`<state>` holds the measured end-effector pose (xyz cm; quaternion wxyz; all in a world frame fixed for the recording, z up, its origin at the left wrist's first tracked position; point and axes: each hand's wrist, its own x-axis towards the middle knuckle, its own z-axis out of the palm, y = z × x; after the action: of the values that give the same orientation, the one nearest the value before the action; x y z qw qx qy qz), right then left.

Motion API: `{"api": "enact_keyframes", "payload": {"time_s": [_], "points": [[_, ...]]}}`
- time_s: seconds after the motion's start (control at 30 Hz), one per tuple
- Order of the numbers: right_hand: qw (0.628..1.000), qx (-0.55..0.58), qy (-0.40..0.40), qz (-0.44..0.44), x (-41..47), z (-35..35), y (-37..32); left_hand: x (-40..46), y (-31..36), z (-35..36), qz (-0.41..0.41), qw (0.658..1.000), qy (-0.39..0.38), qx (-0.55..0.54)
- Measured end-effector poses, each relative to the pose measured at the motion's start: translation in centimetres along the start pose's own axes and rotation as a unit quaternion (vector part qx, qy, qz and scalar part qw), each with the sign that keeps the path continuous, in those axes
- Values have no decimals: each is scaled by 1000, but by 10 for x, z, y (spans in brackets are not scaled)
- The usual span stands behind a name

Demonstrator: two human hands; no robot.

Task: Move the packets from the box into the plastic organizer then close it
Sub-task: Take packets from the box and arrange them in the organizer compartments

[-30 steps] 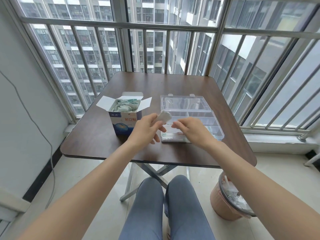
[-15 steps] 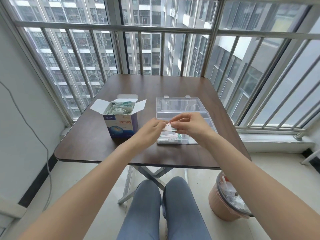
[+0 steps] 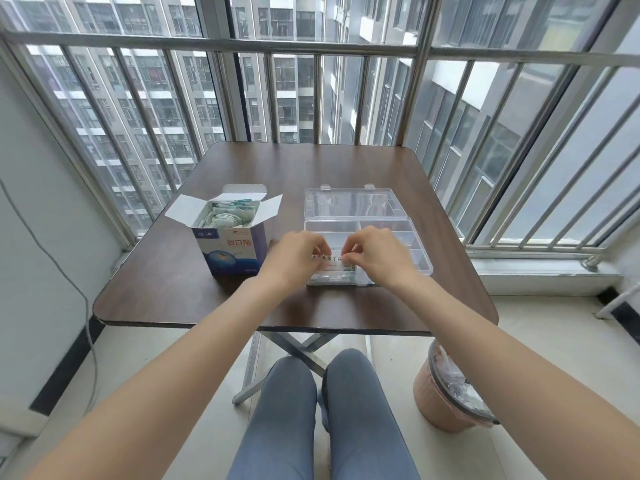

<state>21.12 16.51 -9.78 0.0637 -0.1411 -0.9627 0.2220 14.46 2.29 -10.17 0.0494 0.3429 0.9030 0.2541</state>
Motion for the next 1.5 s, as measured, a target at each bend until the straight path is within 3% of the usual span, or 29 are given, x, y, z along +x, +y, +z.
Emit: {"api": "enact_keyframes", "payload": {"time_s": [0.17, 0.37, 0.67, 0.8, 1.07, 1.3, 1.5], "points": [[991, -129, -6, -32, 0, 1, -3, 5, 1, -7, 45, 986, -44, 152], [984, -172, -13, -31, 2, 5, -2, 12, 1, -7, 42, 963, -62, 257], [992, -120, -23, -3, 1, 1, -2, 18, 3, -2, 29, 969, -80, 234], [994, -111, 3, 12, 0, -2, -3, 18, 3, -3, 31, 970, -73, 230], [992, -114, -23, 54, -1, -4, -15, 13, 1, -4, 36, 973, -46, 224], [993, -98, -2, 64, -9, -9, -20, -10, 5, -17, 43, 988, -27, 144], [992, 49, 102, -57, -10, -16, -51, -39, -5, -49, 77, 984, 154, 35]]}}
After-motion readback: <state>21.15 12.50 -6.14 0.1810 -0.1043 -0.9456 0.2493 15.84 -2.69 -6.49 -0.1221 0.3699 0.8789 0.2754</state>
